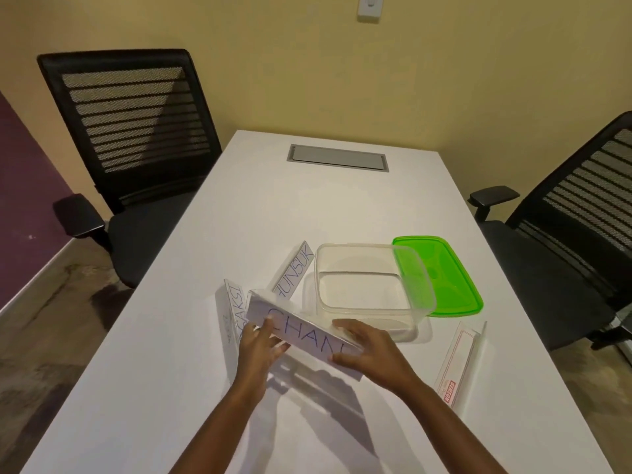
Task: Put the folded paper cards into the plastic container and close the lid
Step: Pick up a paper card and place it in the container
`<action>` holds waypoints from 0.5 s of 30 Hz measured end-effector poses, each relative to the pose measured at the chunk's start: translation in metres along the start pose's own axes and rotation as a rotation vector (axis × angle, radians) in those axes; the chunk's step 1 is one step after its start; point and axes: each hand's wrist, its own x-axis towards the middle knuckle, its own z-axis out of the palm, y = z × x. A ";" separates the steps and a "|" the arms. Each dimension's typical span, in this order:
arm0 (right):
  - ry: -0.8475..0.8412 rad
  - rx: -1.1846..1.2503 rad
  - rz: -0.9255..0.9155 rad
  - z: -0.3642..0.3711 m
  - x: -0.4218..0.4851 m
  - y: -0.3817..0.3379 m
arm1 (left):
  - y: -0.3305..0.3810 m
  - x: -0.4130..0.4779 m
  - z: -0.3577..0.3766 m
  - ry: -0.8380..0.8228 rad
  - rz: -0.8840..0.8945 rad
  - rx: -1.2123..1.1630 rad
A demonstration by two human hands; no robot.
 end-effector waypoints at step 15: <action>0.200 -0.273 -0.258 -0.029 -0.004 -0.002 | -0.007 -0.017 0.095 -0.304 -0.042 0.171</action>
